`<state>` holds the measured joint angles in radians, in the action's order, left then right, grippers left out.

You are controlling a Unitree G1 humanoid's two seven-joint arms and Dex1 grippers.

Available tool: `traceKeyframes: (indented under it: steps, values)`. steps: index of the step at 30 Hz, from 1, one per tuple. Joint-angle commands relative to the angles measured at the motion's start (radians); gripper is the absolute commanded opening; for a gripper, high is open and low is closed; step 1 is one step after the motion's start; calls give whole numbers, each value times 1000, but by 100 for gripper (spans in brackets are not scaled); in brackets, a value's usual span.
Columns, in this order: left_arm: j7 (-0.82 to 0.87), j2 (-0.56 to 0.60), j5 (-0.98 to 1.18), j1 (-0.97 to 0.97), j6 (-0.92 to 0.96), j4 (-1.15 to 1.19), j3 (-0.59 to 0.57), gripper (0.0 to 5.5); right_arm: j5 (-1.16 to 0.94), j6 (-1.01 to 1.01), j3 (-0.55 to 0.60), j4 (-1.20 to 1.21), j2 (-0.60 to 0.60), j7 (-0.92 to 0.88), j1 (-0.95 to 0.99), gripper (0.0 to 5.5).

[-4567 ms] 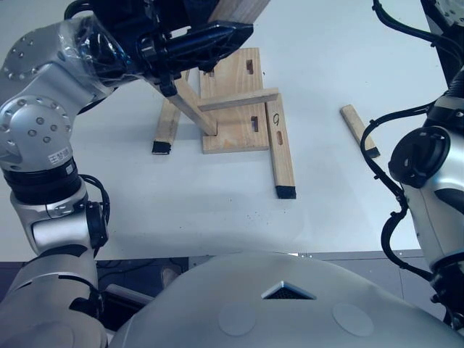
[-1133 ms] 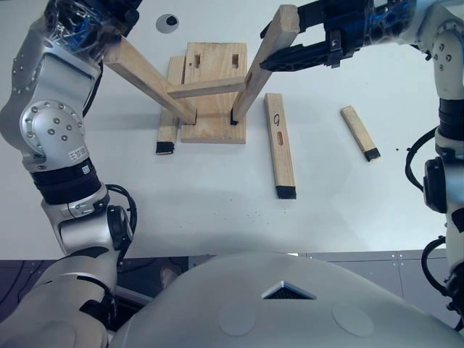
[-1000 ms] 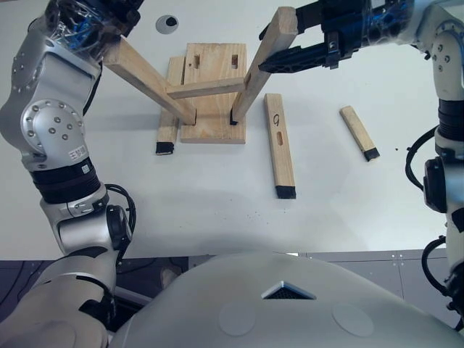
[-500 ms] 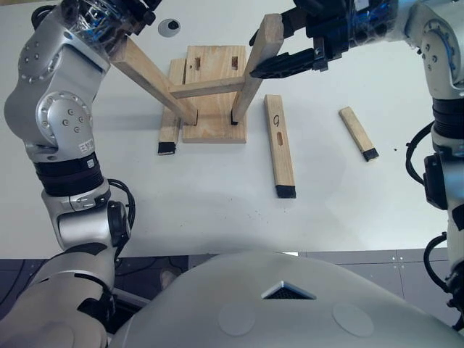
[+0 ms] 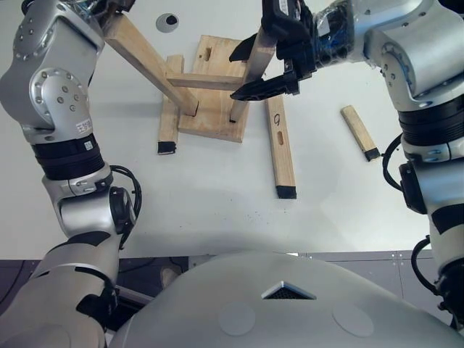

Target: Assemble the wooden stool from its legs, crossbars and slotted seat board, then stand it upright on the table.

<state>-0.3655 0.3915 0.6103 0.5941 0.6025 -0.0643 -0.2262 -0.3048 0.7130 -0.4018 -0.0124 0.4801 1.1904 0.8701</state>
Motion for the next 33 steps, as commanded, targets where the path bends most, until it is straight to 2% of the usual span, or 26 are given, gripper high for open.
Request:
traceKeyframes:
  steps: [1, 5, 7, 9, 10, 12, 14, 15, 19, 21, 23, 25, 27, 30, 32, 33]
  values:
    - [60, -21, 44, 71, -17, 33, -96, 183, -40, 32, 76, -8, -43, -54, 12, 316]
    - [146, 1, 64, 138, -30, -34, -171, 183, -168, 111, 245, -12, -62, -95, 38, 316]
    - [220, 25, 57, 196, 27, -116, -154, 163, -221, 100, 316, -4, -73, -116, 32, 316]
    - [306, 21, 71, 241, 173, -193, -91, 143, -317, 112, 416, 2, -97, -138, 35, 316]
    - [329, 19, 42, 226, 243, -239, -6, 128, -385, 136, 479, 5, -115, -156, 43, 316]
    - [330, 78, -112, 138, 313, -324, 276, 102, -484, 152, 573, 1, -151, -212, 58, 316]
    - [302, 155, -247, 58, 334, -367, 534, 76, -497, 129, 611, -25, -179, -289, 70, 316]
    - [292, 177, -294, 32, 341, -379, 617, 61, -491, 113, 613, -34, -185, -317, 71, 316]
    - [237, 249, -415, -97, 391, -360, 865, 2, -446, 64, 598, -65, -212, -381, 64, 297]
    - [232, 227, -460, -158, 375, -329, 902, 2, -423, 51, 569, -63, -209, -390, 51, 297]
    - [241, 189, -508, -141, 303, -319, 846, 2, -407, 52, 531, -38, -195, -389, 30, 297]
    - [246, 132, -518, -93, 165, -347, 724, 2, -393, 51, 508, -20, -186, -403, 10, 297]
    - [251, 27, -413, -38, 90, -396, 522, 2, -385, 52, 505, 3, -181, -423, -14, 297]
    - [294, -87, -102, 132, 67, -410, 108, 2, -349, -41, 584, -1, -222, -562, -86, 297]
    - [347, -37, -2, 215, 63, -347, -118, 2, -180, -195, 607, -22, -241, -778, -163, 297]
    - [361, 14, 0, 221, 69, -321, -195, 2, -84, -238, 592, -9, -230, -880, -208, 297]
